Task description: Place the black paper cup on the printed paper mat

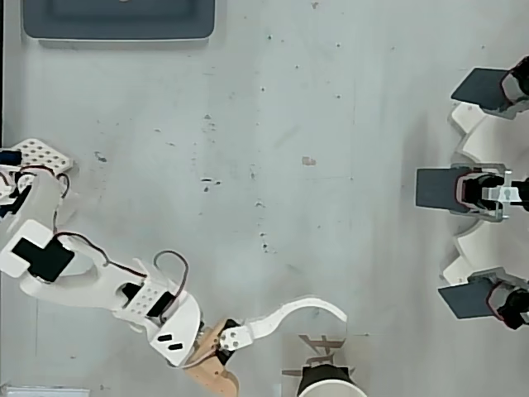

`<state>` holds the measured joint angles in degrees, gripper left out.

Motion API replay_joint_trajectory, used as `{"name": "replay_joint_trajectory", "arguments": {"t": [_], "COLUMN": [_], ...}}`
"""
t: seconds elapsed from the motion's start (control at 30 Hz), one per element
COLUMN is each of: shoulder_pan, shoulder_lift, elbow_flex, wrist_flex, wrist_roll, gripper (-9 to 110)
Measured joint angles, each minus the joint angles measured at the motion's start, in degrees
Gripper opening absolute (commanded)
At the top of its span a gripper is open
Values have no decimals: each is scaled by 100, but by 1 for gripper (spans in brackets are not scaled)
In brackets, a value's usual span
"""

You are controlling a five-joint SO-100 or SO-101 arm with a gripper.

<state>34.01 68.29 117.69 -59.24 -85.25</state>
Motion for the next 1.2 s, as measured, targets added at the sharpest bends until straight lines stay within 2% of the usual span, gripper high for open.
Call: {"name": "replay_joint_trajectory", "arguments": {"t": [0.53,1.2], "shoulder_pan": [-325,-2443], "shoulder_lift": [2479,3858], "elbow_flex": [2470,3885], "wrist_flex": [-466,-976], "wrist_roll": [0,0], "gripper": [49,44]}}
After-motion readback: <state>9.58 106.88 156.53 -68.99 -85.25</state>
